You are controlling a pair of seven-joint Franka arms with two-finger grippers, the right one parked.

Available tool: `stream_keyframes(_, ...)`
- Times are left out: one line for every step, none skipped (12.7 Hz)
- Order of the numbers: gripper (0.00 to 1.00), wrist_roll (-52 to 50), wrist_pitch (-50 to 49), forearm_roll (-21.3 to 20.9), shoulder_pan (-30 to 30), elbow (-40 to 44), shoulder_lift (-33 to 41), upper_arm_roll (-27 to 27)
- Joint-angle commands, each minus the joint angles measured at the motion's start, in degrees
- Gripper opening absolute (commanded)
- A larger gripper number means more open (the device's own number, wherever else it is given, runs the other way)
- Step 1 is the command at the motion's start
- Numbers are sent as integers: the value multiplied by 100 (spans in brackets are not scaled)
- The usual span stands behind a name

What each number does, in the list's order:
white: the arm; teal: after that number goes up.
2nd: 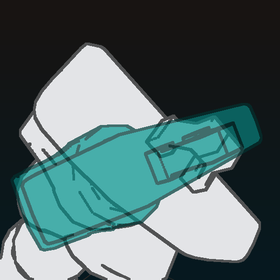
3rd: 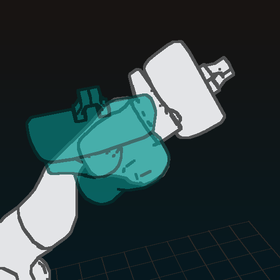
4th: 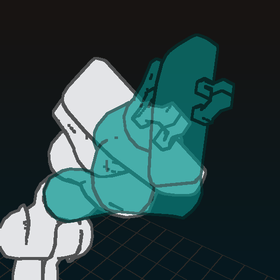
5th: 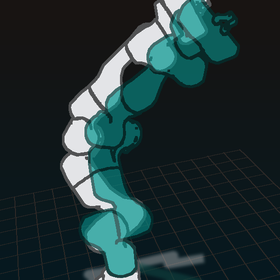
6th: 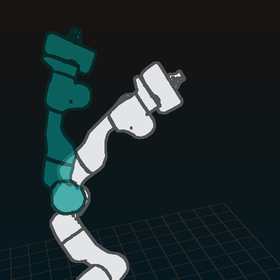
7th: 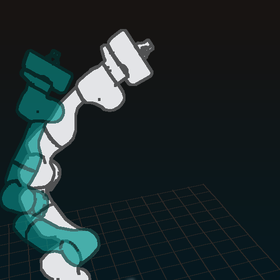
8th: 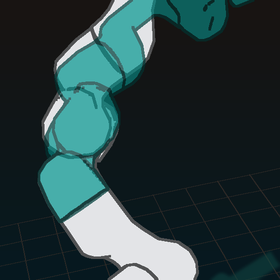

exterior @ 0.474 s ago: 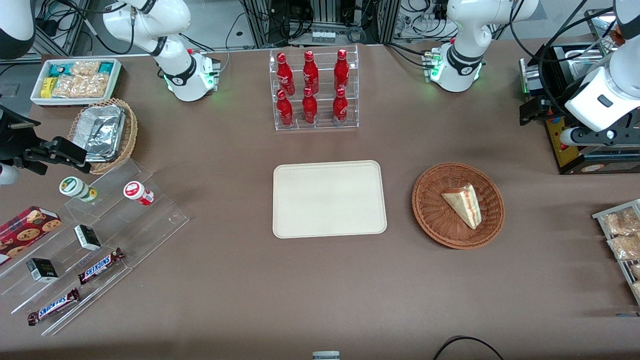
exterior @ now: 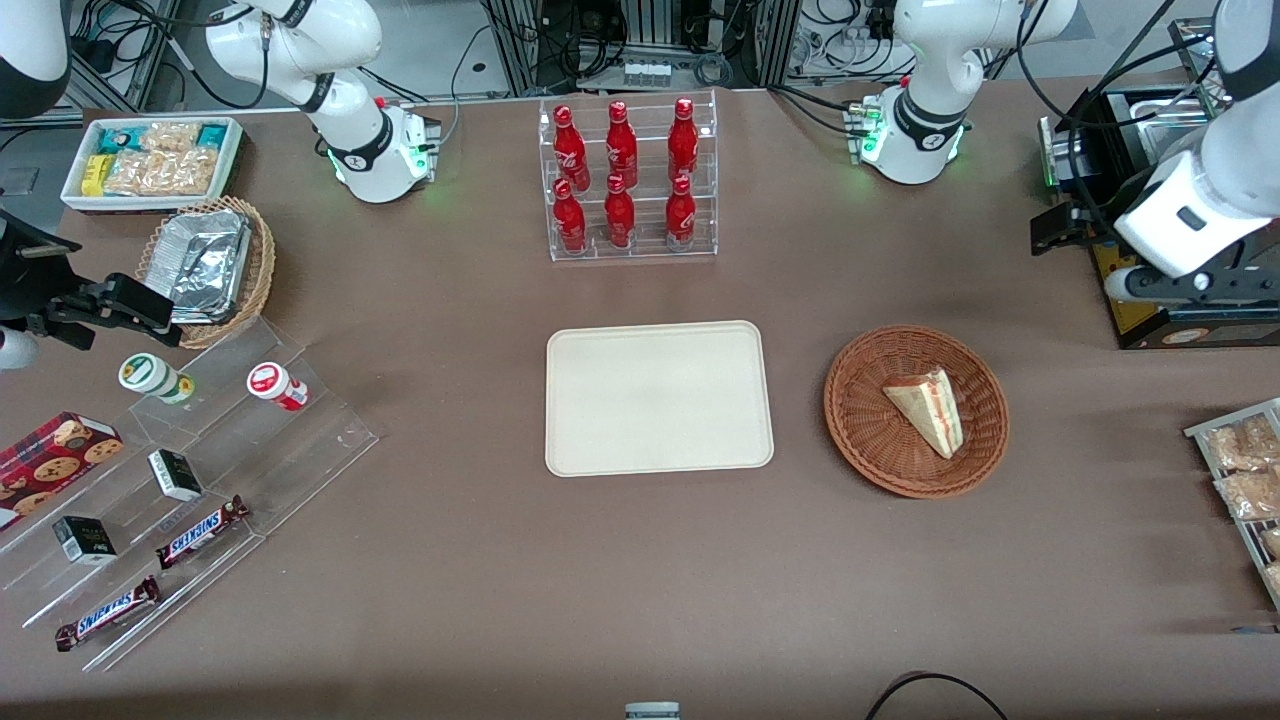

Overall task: Place sandwich from basket to tray
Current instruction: 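Move the left gripper over the wicker basket holding the sandwich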

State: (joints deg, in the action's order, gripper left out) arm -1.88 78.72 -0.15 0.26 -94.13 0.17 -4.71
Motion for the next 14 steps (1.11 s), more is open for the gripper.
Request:
stream_keyframes(100,83,510,15,-44,-516,-8,-38)
stream_keyframes(100,83,791,6,-44,-754,1,-38)
stream_keyframes(100,83,1020,6,-35,-965,18,-38)
stream_keyframes(100,83,1240,6,-26,-1141,18,-38)
stream_keyframes(100,83,1433,-3,-17,-1273,18,-38)
stream_keyframes(100,74,1627,-11,-17,-1396,-8,-38)
stream_keyframes(100,74,1907,-12,-17,-1606,-8,-38)
stream_keyframes(100,74,2241,-12,-17,-1852,1,-47)
stream_keyframes(100,65,2531,-12,-17,-2063,1,-47)
stream_keyframes(100,48,2786,-12,-17,-2214,-8,-47)
stream_keyframes(100,30,2989,-12,-17,-2346,-17,-47)
stream_keyframes(100,-92,3261,-12,-17,-2512,-17,-47)
stream_keyframes(100,-223,3568,-12,-17,-2705,-17,-47)
stream_keyframes(100,-381,3815,-12,-17,-2881,-17,-47)
